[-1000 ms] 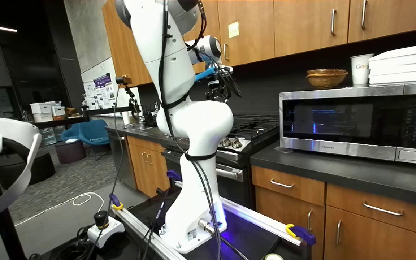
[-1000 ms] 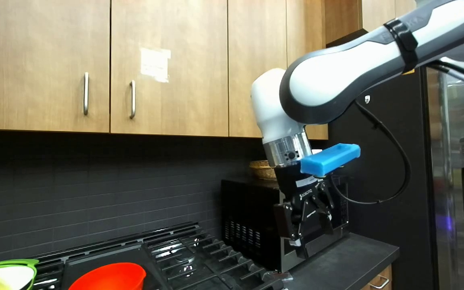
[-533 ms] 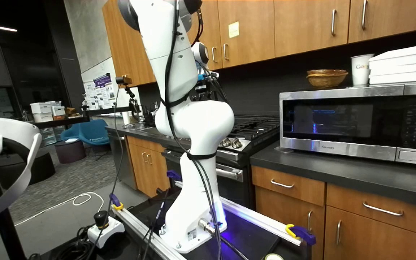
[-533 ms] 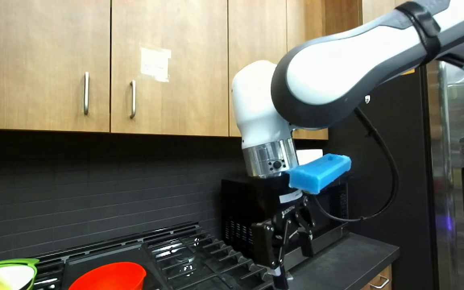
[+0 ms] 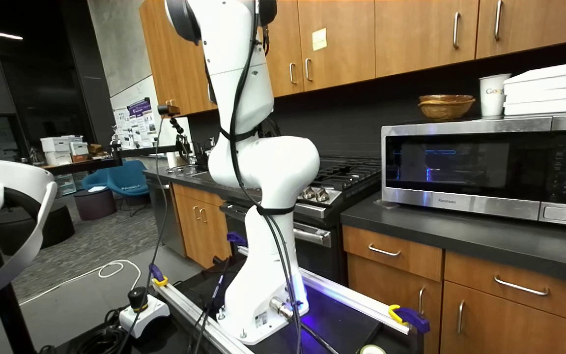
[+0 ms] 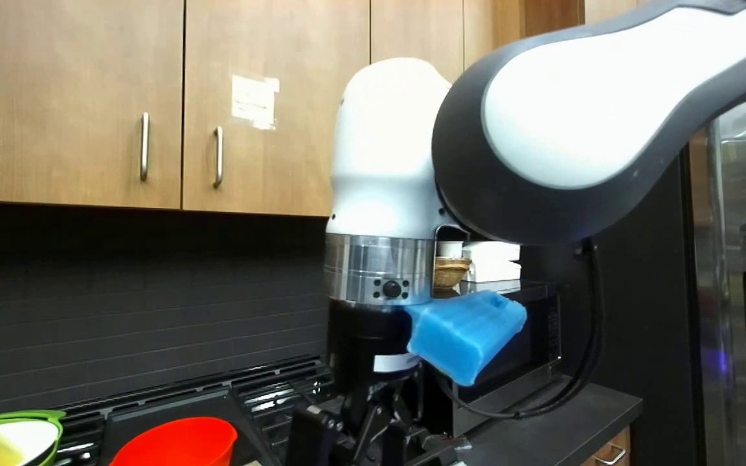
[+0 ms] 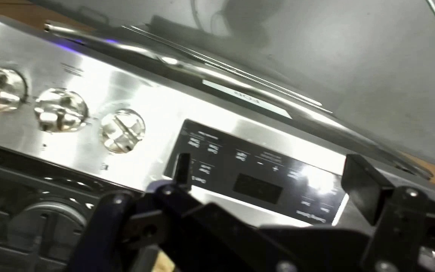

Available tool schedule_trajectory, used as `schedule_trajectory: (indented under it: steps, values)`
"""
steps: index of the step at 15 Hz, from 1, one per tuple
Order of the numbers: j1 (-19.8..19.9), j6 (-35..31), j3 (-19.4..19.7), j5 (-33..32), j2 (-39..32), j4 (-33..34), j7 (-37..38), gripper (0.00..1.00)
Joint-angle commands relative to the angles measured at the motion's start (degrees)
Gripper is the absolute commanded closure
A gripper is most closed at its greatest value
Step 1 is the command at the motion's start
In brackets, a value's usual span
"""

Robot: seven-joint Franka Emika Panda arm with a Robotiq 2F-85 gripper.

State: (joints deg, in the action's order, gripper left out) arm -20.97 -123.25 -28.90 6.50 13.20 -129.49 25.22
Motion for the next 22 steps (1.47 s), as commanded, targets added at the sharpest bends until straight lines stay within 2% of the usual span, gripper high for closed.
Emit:
schedule_trajectory:
  steps: [1,6,9,13,19,22]
  values:
    - [-2.63,-1.87,-0.3,4.58,-4.53,4.76,-0.94,0.0]
    - [-5.0,4.93,-0.35,11.33,-9.41,10.77,-0.34,0.0]
    - [-5.84,6.73,-0.84,11.92,-11.56,12.81,0.94,0.0]
    - [-7.85,-6.05,-2.51,6.94,-12.61,11.09,5.24,0.0]
    - [-11.22,-25.5,-5.52,2.55,-14.22,8.0,4.29,0.0]
    - [-11.87,-33.94,-5.26,-4.99,-16.31,7.46,4.32,0.0]
